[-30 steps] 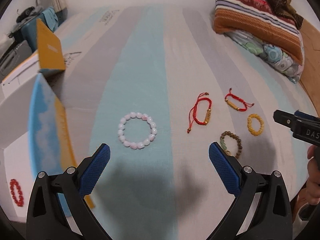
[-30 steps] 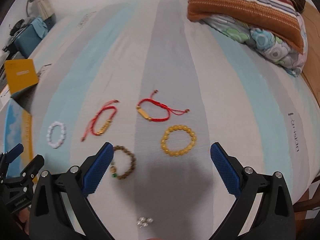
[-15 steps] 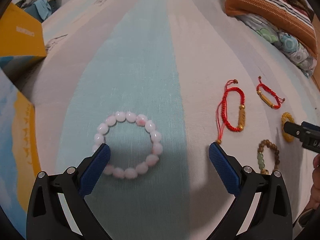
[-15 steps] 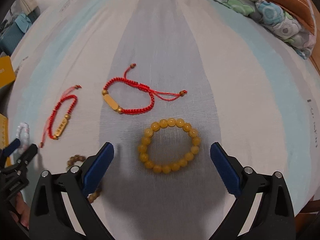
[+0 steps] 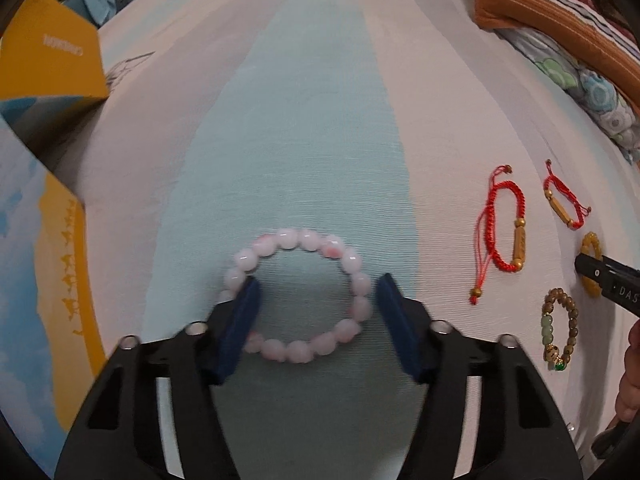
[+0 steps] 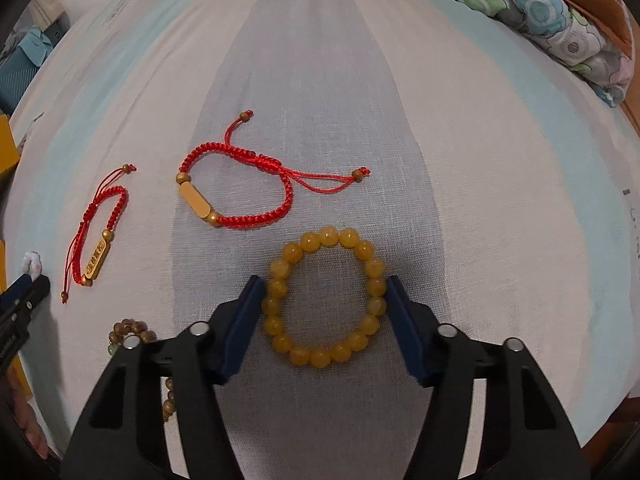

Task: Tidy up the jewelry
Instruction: 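Grasp white bead bracelet with left tool while right tool grasps yellow bracelet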

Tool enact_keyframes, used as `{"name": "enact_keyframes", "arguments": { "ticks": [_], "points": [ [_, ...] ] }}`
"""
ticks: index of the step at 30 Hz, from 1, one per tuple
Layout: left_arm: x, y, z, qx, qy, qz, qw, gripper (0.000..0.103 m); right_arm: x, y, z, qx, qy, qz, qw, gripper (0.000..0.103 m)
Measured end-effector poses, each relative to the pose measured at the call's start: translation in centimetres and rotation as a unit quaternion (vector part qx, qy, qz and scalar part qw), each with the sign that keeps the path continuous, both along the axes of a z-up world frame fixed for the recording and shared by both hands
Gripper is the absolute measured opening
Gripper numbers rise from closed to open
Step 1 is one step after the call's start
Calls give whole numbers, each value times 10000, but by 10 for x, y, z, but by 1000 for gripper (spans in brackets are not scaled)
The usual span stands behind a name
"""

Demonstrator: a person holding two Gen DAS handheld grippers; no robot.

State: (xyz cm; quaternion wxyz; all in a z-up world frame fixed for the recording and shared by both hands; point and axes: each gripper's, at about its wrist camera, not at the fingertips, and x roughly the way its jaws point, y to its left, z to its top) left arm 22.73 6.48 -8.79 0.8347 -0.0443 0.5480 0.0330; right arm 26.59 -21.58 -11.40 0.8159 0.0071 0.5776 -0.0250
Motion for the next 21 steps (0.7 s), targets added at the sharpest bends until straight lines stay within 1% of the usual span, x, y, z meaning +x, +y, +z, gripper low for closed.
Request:
{"name": "enact_keyframes", "arguments": {
  "ticks": [1,2,3,5,6,7,8,9,13,21],
  "points": [
    [-1,1,0,4,2,9,10000,49,-1,-1,0,5,-8,-16,10000,48],
    [-1,3,0,10,2,26,10000,44,2,-3,1,6,-13,-37,10000,46],
    [-2,3,1,26,7,27,10000,42,1,-3,1,-1,-27,-62,10000,41],
    [-4,3,2,16,10,19,10000,33,0,-5,0,14,-72,-124,9999,33],
    [-5,5,2,-34,23,46,10000,30,-3,-4,-1,30,-94,-184,9998,26],
    [-5,5,3,-43,27,60,10000,23,-4,-7,0,59,-120,-260,9996,18],
    [-6,7,3,-72,33,70,9999,13,-5,-8,0,83,-129,-279,9995,19],
    [-7,8,4,-118,33,84,9999,10,-6,-10,1,114,-136,-282,9994,18],
    [-10,11,4,-189,-21,87,9998,10,-6,-16,5,246,-202,-363,9988,18],
    [-18,8,16,-239,-161,43,9996,9,-7,-26,16,295,-379,-429,9979,18]
  ]
}}
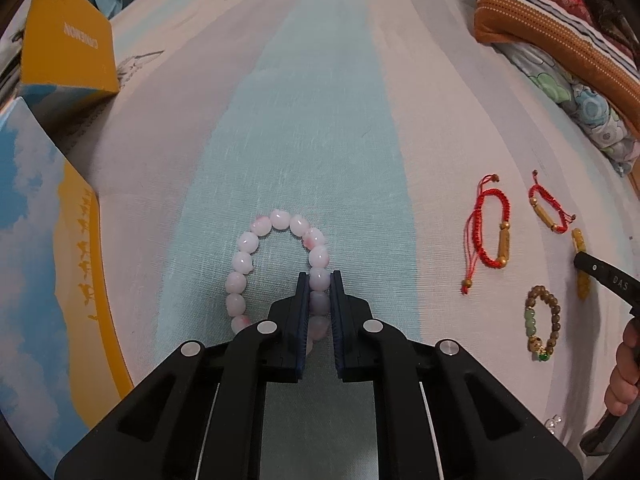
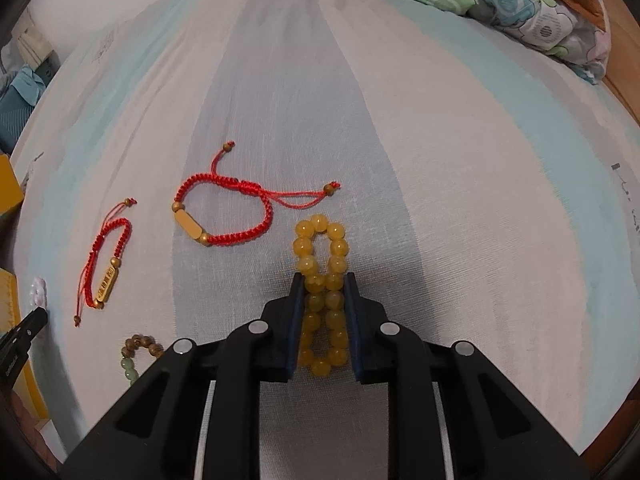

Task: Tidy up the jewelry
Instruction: 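Grasp white bead bracelet with left tool while right tool grasps yellow bracelet, then carry the white and yellow bead bracelets over the white cardboard box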

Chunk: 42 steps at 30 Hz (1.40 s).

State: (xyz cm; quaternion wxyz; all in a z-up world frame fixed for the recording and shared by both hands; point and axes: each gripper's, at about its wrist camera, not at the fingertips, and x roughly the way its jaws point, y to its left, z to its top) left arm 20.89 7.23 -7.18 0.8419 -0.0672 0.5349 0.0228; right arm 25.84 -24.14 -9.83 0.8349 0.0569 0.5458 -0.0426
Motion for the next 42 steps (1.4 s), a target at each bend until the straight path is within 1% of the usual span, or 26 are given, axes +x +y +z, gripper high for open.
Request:
{"name": "enact_keyframes", "arguments": {
  "ticks": [7,13,14,15,18,22,24,26,27,28,29,34,35,36,42],
  "points": [
    [-8,-2,14,-11,-172,-21,9998,9,-6,-6,10,79,-178,-6,9998,18],
    [-13,-5,24,-18,-284,-77,9996,9,-12,-6,15,41,-237,15,9997,18],
    [-15,-6,26,-18,-308,-90,9995,9,-13,-7,17,47,-249,23,9997,7],
    [-16,-6,28,-20,-327,-99,9994,9,-14,-6,18,37,-248,40,9997,0],
    [-19,-10,35,-9,-390,-158,9991,9,-16,-5,21,1,-266,93,9996,0],
    [-20,-15,36,1,-401,-204,9990,9,-16,-8,19,-44,-207,98,9997,0],
    [-20,-16,36,3,-407,-217,9989,9,-16,-14,17,-52,-220,10,9997,3],
    [-21,-17,36,10,-426,-223,9988,9,-13,-21,11,-7,-113,-11,9999,8],
    [-20,-16,35,12,-431,-222,9988,9,-11,-23,9,24,-85,-14,10000,13],
    [-20,-15,35,12,-433,-218,9988,9,-9,-25,5,42,-43,-33,10000,22],
    [-19,-15,34,3,-423,-203,9989,9,-6,-27,1,19,8,-64,10000,23],
    [-16,-15,29,23,-388,-208,9990,9,6,-27,-12,-86,140,-72,9998,24],
    [-16,-15,28,30,-383,-214,9990,9,7,-25,-12,-109,139,-69,9998,21],
    [-16,-16,28,36,-377,-220,9990,10,7,-23,-11,-149,112,-72,9998,9],
    [-18,-15,30,43,-409,-229,9989,10,2,-19,-2,-39,-29,-160,9999,9]
  ]
}}
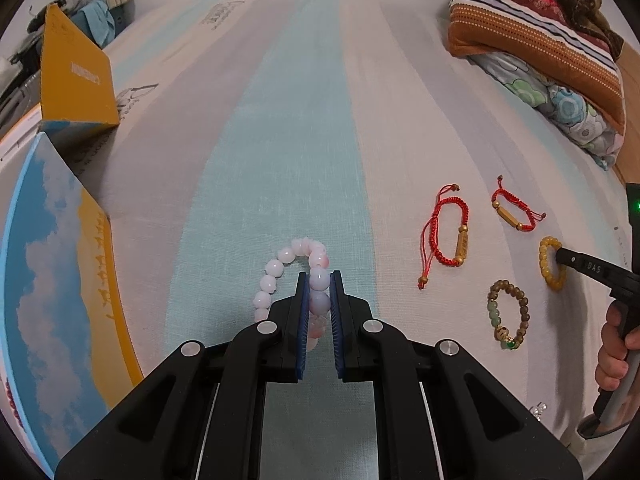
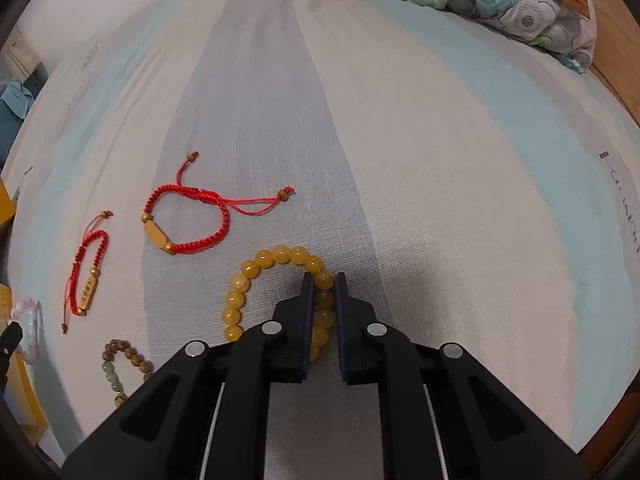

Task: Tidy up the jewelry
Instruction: 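Carry the white and yellow bead bracelets over the white cardboard box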

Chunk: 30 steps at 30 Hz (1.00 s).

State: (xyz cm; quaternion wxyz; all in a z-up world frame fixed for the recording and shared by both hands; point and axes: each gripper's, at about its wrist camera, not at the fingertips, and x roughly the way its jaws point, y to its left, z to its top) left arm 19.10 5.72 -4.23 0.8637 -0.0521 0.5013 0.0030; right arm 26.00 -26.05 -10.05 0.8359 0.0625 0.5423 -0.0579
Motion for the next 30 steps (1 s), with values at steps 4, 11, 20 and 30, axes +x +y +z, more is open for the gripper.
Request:
{"name": "enact_keyframes", "arguments": {
  "ticks": [4,11,20,30],
  "points": [
    [-3,0,6,-11,-60,-1,10000,10,-7,6,15,43,-233,42,9997,9],
    [-9,-2,22,-7,-111,52,9999,10,-18,24,39,174,-504,209,9984,9],
    [-14,3,41,62,-122,129,9998,9,-25,51,66,196,-650,372,9970,9],
    [-32,10,75,178,-304,210,9992,10,-37,77,104,60,-817,544,9951,9]
  ]
}}
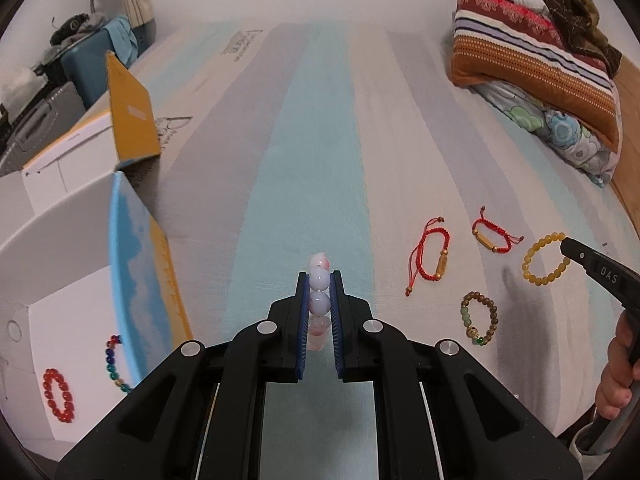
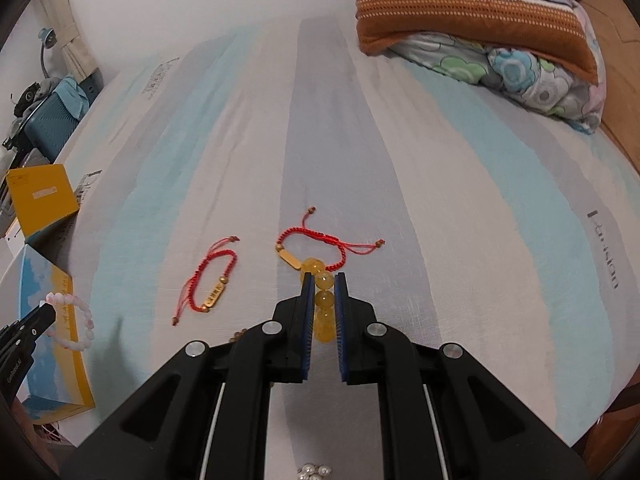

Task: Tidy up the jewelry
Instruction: 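Carry the white and yellow bead bracelets over the white cardboard box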

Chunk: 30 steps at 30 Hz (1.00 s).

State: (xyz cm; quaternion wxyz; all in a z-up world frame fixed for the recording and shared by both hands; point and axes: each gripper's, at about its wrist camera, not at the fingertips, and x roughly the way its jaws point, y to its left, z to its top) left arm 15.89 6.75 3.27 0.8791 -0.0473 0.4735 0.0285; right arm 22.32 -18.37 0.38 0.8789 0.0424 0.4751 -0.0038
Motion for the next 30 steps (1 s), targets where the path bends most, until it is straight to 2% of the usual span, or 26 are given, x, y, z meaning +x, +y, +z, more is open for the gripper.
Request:
{"name": "enact_keyframes", "arguments": {
  "ticks": [13,30],
  "points": [
    [-28,25,40,31,-250,159,9996,10,-22,43,39,-124,-206,262,9994,9],
    [-70,92,75,89,-519,592,9969,10,-51,140,90,-151,-582,904,9941,9]
  ]
}}
